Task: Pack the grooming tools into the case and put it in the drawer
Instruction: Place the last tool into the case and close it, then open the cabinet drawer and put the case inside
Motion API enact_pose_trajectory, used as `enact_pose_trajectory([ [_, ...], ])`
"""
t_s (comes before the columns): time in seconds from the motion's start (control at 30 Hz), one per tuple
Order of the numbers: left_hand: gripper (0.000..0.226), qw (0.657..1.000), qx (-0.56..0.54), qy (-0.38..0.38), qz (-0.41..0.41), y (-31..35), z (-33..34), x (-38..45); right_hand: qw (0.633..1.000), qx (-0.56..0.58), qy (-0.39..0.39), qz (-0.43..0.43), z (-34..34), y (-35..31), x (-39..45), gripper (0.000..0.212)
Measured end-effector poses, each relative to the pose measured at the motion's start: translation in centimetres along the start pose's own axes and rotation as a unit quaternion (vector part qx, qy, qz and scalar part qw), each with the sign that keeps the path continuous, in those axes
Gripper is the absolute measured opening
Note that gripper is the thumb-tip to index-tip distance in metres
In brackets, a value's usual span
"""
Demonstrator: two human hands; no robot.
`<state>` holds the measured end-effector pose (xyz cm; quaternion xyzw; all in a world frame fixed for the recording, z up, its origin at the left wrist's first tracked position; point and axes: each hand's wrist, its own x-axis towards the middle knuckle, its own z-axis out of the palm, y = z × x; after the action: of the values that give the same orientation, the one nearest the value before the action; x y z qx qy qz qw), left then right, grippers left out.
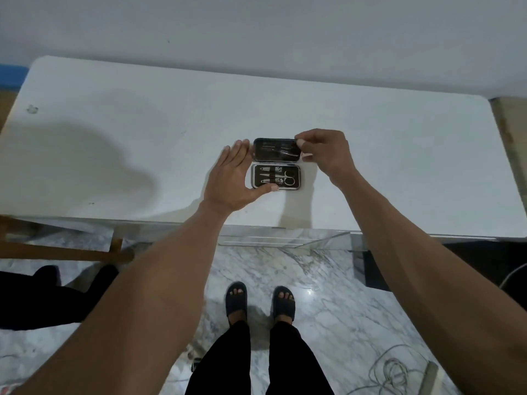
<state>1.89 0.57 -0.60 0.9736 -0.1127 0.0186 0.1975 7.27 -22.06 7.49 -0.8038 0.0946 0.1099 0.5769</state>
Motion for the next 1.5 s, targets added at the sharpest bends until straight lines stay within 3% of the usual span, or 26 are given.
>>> enact_pose_trajectory([
  [0.3,0.12,1.0,-0.004,-0.026,0.007,-0.3,0.0,-0.1,0.986,-0.129,0.014,-0.107,0.2,3.2,-5.4,0.014],
  [0.47,0.127,0.999,-0.027,-0.036,0.01,-0.3,-0.2,-0.2,0.943,-0.276,0.053,-0.177,2.0,5.5,-6.7,0.016],
  [0.57,0.123,0.999,-0.034,-0.031,0.023,-0.1,-0.4,-0.4,0.935,-0.298,0.072,-0.177,2.5,5.3,-7.1,0.017],
  [0.73,0.076,0.993,-0.067,0.081,0.054,0.4,0.1,-1.1,0.922,-0.322,0.086,-0.197,3.0,4.7,-7.2,0.033],
  [0.87,0.06,0.991,-0.06,0.101,0.061,0.8,0.9,-1.5,0.915,-0.357,0.062,-0.175,4.3,5.4,-6.6,0.048],
  [1.2,0.062,0.994,-0.036,0.083,0.068,0.3,1.8,-1.3,0.913,-0.368,0.081,-0.154,5.6,6.7,-7.1,0.047],
  [1.5,0.073,0.997,-0.054,0.002,0.049,0.6,-0.3,-4.2,0.887,-0.438,0.044,-0.14,4.5,4.5,-8.7,0.057],
])
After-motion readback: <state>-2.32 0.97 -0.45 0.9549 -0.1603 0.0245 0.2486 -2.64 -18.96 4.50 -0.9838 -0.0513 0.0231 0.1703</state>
